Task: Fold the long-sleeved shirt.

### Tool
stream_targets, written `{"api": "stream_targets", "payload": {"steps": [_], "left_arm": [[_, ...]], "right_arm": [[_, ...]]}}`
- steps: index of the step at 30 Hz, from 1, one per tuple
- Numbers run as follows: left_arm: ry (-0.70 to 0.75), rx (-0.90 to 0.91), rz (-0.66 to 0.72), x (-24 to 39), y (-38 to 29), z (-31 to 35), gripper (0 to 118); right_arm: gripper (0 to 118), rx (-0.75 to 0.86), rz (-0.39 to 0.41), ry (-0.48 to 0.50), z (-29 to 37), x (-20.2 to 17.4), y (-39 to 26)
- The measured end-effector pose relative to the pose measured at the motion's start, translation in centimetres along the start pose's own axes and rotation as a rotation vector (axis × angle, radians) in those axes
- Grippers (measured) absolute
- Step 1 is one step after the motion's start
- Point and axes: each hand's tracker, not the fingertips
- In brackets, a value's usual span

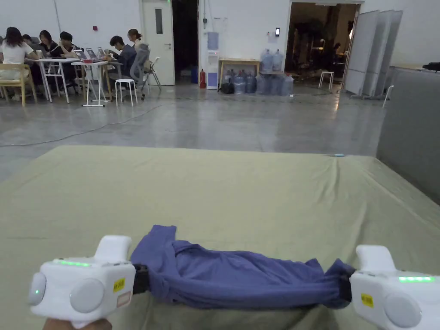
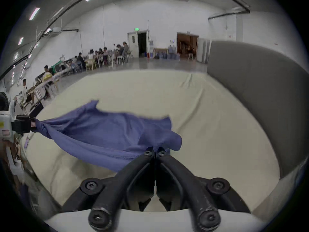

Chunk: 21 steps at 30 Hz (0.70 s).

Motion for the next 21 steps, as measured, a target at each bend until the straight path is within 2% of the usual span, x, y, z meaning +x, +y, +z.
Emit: {"api": "stream_targets", "payload": {"steps": [3, 7, 13, 14, 15, 16, 17, 18, 20, 21], "left_arm": [[-0.007, -0.115, 0.022, -1.2, -6.0, 0.1, 5], [-0.011, -0.232, 0.062, -2.7, -10.7, -0.6, 5], [0.0, -0.228, 0.045, -3.0, -11.5, -0.6, 5], [-0.005, -0.217, 0.046, -3.1, -11.3, -0.4, 7], [0.001, -0.202, 0.049, -3.3, -10.9, -0.2, 32], [0.003, -0.194, 0.05, -3.5, -10.4, 0.2, 72], [0.011, -0.193, 0.045, -2.9, -10.0, 0.8, 107], [0.01, -0.192, 0.045, -3.1, -9.6, 1.2, 118], [-0.015, -0.131, 0.073, -3.6, -8.5, 2.7, 117], [-0.025, -0.103, 0.063, -3.2, -7.9, 3.2, 116]], "right_arm": [[0, -0.125, -0.004, -0.006, 0.2, -0.4, -6.2], [0, -0.287, 0.058, -0.012, -0.4, -1.0, -11.6], [0, -0.338, 0.073, -0.023, -1.2, -1.4, -12.5], [8, -0.343, 0.074, -0.019, -1.0, -1.6, -12.1], [42, -0.338, 0.073, -0.011, -0.6, -1.3, -11.8], [74, -0.317, 0.061, 0.0, 0.2, -1.2, -11.4], [94, -0.283, 0.024, 0.021, 0.9, -1.2, -10.8], [97, -0.249, 0.012, 0.028, 1.7, -1.1, -10.3], [97, -0.167, -0.012, 0.043, 3.4, -0.4, -9.0], [92, -0.156, -0.023, 0.038, 3.8, -0.3, -8.5]]}}
